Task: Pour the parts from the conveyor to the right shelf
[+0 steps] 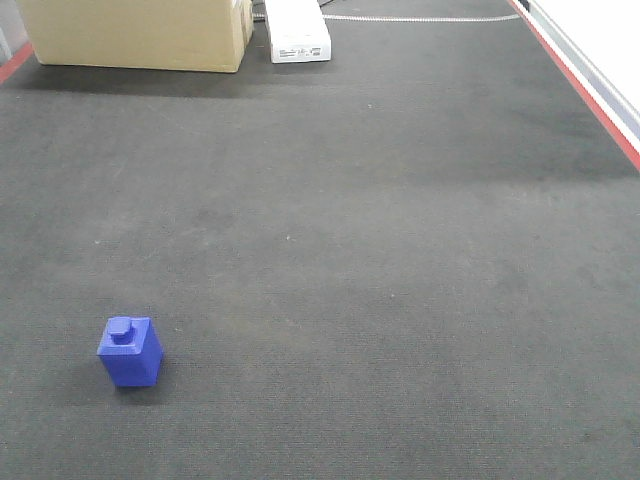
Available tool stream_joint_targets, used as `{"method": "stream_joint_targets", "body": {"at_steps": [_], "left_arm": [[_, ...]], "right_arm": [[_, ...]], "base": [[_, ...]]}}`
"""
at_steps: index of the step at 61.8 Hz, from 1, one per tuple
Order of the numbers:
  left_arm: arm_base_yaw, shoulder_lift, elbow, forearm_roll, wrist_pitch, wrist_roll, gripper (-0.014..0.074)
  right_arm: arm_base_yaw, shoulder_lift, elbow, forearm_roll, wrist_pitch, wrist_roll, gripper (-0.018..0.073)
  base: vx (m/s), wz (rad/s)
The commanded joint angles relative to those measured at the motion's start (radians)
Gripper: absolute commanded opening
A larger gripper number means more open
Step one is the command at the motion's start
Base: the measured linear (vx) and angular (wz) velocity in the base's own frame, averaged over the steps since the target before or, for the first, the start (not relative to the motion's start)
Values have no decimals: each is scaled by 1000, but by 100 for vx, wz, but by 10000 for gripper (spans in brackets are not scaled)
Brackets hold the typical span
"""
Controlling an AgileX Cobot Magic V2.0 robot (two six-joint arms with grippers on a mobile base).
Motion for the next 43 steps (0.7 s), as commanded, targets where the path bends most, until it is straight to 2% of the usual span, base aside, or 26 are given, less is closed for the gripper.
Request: {"method": "stream_joint_targets", "body": {"at_steps": [1, 12, 19, 32, 43], "left_arm": [[-5, -14, 30, -1, -84, -10, -6], [-5, -12, -7, -1, -201, -10, -6], [-5, 22, -101, -1, -172, -7, -6], [-5, 256, -362, 0, 14, -2, -6], [-5, 472, -525, 0, 245, -2, -6]], "right_arm": [[-3, 15, 15, -4, -75, -2, -9], [-3, 15, 15, -4, -75, -2, -9], [-3, 15, 15, -4, -75, -2, -9], [-3, 15, 15, -4, -75, -2, -9], [-3, 15, 15, -4, -75, -2, -9]], "base": [[0, 0], [0, 0], [0, 0], [0, 0], [0, 0]]}}
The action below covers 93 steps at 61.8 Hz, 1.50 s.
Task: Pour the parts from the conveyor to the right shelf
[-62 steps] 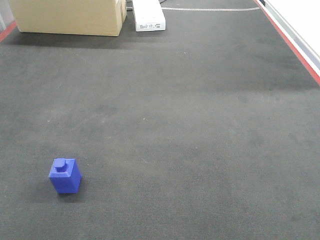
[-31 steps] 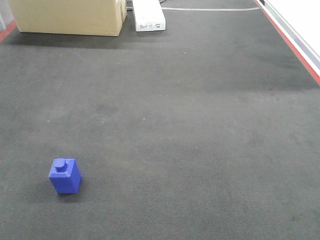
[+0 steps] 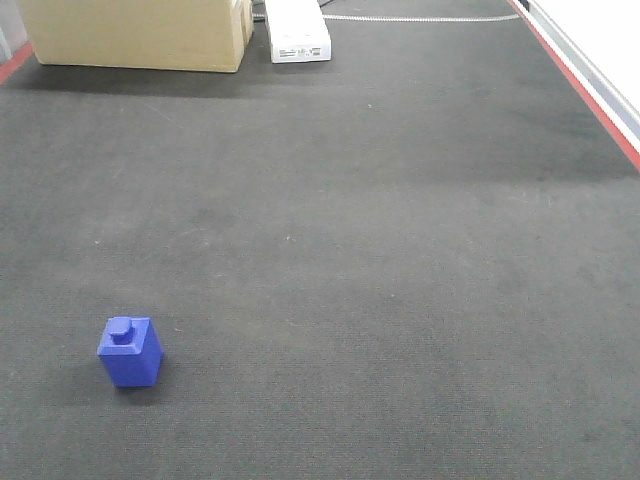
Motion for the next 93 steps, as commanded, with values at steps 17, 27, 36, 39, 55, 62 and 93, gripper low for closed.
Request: {"method": "stream_joint_targets", "body": {"at_steps": [17, 27, 36, 39, 55, 62, 93], "left_arm": [[-5, 264, -76, -2, 69, -4, -6], [-5, 290, -76, -5, 60, -12, -6], [-5, 290, -77, -5, 62, -12, 5], [-5, 290, -77, -4, 63, -12, 22], [-5, 290, -77, -3, 66, -3, 286], [-5, 290, -77, -3, 72, -2, 441], [-22, 542, -389, -47, 441, 70, 571]], "right_arm": [[-3, 15, 15, -4, -75, -2, -9], [-3, 15, 15, -4, -75, -2, -9], [-3, 15, 15, -4, -75, -2, -9], [-3, 15, 15, -4, -75, -2, -9], [-3, 15, 15, -4, -75, -2, -9], [-3, 15, 15, -4, -75, -2, -9], [-3, 15, 15, -4, -75, -2, -9]], "base": [[0, 0], [0, 0], [0, 0], [0, 0], [0, 0], [0, 0], [0, 0]]}}
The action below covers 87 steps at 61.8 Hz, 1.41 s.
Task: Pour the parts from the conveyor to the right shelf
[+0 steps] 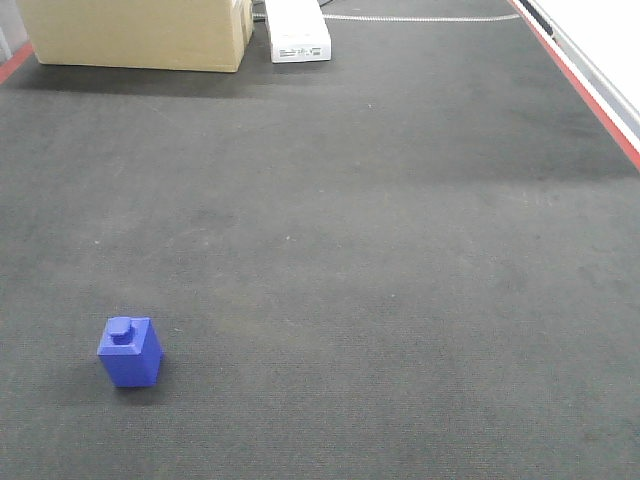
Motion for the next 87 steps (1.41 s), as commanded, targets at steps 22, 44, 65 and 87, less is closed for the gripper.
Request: {"method": "stream_joint_targets", "body": {"at_steps": [22, 44, 65, 87], "left_arm": [[-211, 434, -395, -46, 241, 13, 523], [-333, 694, -513, 32, 305, -138, 523], [-333, 804, -513, 20, 323, -173, 523], [-333, 892, -512, -6, 354, -195, 523]], "right_arm": [[-3, 15, 15, -4, -75, -2, -9], [-3, 15, 15, -4, -75, -2, -9], [-3, 15, 15, -4, -75, -2, -9], [-3, 15, 15, -4, -75, -2, -9]], "base": [[0, 0], [0, 0], [0, 0], [0, 0]]}}
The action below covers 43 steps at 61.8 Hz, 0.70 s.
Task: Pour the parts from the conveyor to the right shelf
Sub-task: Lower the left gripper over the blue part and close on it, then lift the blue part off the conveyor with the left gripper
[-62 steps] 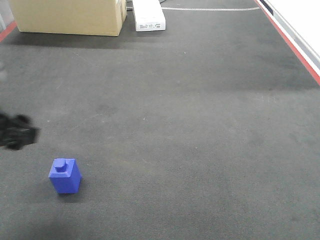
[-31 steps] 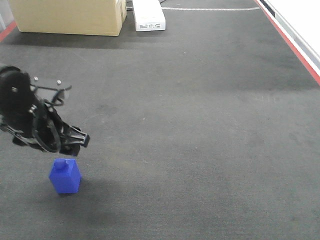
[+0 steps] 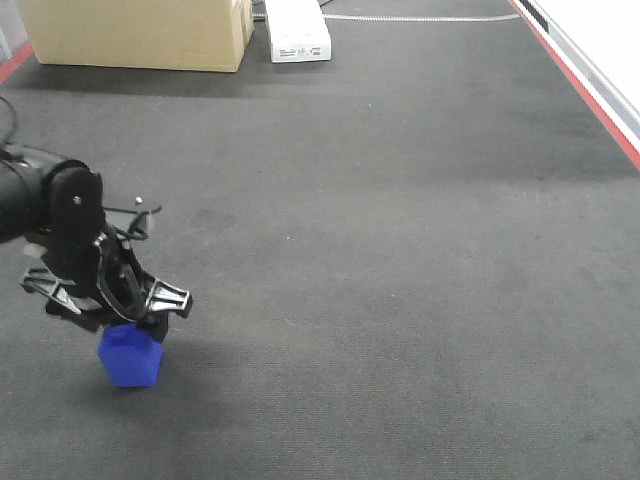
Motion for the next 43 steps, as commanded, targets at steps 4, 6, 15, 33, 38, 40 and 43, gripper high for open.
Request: {"method": "stream_joint_targets", "body": {"at_steps": [4, 6, 15, 33, 38, 40, 43], "left_arm": [[-5, -5, -28, -10, 24, -16, 523], [-5, -4, -28, -10, 27, -17, 519], [-5, -6, -26, -9, 21, -17, 433], [-5, -20, -26, -9, -7, 20, -9], [-6, -53, -26, -9, -36, 20, -8], [-8, -72, -26, -9, -50, 24, -7], [-9, -111, -26, -9, -62, 35, -7]], "right_arm": [[-3, 15, 15, -4, -75, -2, -9], [-3, 15, 15, -4, -75, -2, -9], [-3, 15, 15, -4, -75, -2, -9], [-3, 15, 15, -4, -75, -2, -9], [-3, 15, 15, -4, -75, -2, -9], [-3, 15, 15, -4, -75, -2, -9], [-3, 15, 15, -4, -75, -2, -9]], "base": [[0, 0], [0, 0], [0, 0], [0, 0], [0, 0], [0, 0], [0, 0]]}}
